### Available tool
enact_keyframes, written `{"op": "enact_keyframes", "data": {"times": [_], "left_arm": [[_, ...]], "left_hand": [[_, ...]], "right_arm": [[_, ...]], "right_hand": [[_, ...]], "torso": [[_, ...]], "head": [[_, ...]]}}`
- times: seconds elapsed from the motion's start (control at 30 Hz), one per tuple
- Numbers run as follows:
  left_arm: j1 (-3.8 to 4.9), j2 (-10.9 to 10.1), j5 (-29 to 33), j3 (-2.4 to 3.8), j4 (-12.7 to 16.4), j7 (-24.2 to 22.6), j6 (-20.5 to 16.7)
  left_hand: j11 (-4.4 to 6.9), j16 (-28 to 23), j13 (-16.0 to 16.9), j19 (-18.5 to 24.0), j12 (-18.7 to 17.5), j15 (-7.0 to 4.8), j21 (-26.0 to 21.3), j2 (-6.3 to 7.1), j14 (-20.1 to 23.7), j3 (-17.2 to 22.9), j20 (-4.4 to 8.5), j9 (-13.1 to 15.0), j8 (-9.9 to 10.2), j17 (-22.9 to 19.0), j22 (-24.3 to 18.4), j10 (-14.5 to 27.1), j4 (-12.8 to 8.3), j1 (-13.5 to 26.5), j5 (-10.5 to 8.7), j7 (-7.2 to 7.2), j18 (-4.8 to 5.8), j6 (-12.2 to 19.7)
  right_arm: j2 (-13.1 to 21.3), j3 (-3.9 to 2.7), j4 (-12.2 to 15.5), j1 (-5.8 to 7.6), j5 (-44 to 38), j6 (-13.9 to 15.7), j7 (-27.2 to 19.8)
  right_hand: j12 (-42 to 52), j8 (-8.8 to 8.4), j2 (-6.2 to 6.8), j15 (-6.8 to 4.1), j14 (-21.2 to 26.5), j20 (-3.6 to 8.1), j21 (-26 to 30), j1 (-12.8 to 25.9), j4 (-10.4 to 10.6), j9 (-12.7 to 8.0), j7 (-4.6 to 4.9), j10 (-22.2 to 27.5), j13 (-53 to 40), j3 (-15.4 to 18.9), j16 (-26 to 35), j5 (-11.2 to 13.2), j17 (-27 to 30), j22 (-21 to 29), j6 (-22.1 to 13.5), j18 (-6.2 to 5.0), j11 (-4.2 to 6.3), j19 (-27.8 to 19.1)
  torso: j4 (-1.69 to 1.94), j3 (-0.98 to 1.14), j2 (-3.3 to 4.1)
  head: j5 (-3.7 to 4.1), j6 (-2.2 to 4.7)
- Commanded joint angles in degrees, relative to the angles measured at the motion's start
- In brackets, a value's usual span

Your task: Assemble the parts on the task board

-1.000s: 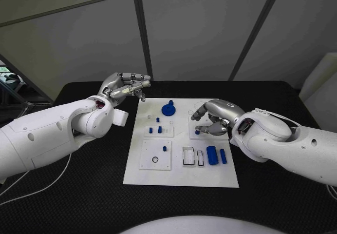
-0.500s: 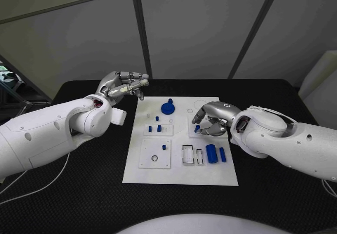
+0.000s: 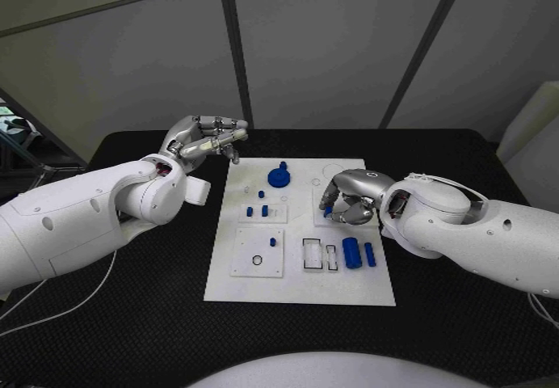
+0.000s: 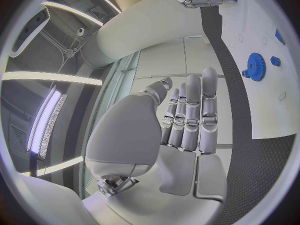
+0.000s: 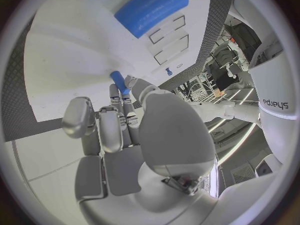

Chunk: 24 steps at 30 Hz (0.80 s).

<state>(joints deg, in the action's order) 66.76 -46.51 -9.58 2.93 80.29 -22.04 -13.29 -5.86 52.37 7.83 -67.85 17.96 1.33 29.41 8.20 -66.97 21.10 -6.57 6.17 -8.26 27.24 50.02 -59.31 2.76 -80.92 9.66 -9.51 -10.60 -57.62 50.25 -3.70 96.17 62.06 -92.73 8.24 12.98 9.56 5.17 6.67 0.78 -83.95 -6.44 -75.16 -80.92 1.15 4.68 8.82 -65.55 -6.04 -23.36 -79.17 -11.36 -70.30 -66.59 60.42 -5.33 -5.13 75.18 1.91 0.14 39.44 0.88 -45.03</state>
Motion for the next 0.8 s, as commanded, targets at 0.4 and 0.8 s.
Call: {"op": "enact_keyframes", "data": {"times": [0.4,0.8], "left_arm": [[0.06,0.2,0.2,0.03,0.0,-0.1,1.3],[-0.03,0.3,0.2,0.03,-0.1,0.0,1.5]], "left_hand": [[-0.14,0.0,0.0,0.2,0.3,-0.04,-0.3,-0.67,0.4,-0.5,-0.16,-0.1,-0.3,-0.1,-0.1,0.5,0.0,-0.1,-0.29,-0.24,0.16,0.3],[-0.19,0.1,0.0,0.2,0.4,-0.03,-0.4,-0.53,0.5,-0.7,-0.17,-0.2,-0.2,-0.2,-0.2,0.6,-0.2,-0.2,-0.31,-0.34,0.17,0.5]], "right_arm": [[-0.5,0.05,-0.1,0.00,-3.0,2.1,1.3],[1.9,-0.05,3.5,0.04,-5.5,5.3,1.7]], "right_hand": [[1.7,1.80,-2.69,-1.75,-2.6,1.16,-1.1,-2.6,-1.4,1.0,-1.02,-4.7,-1.5,-1.9,-0.5,2.3,-0.5,-1.5,4.1,0.44,1.66,1.2],[1.4,1.51,-2.34,-1.66,-2.7,1.25,-1.5,-3.5,-2.8,1.1,-0.73,-4.6,-1.9,-3.0,-0.7,2.0,-0.8,-2.1,3.9,0.57,1.45,1.5]], "torso": [[-0.08,0.02,-0.01],[0.05,-0.23,-0.26]], "head": [[-0.12,-0.18],[-0.20,-0.07]]}}
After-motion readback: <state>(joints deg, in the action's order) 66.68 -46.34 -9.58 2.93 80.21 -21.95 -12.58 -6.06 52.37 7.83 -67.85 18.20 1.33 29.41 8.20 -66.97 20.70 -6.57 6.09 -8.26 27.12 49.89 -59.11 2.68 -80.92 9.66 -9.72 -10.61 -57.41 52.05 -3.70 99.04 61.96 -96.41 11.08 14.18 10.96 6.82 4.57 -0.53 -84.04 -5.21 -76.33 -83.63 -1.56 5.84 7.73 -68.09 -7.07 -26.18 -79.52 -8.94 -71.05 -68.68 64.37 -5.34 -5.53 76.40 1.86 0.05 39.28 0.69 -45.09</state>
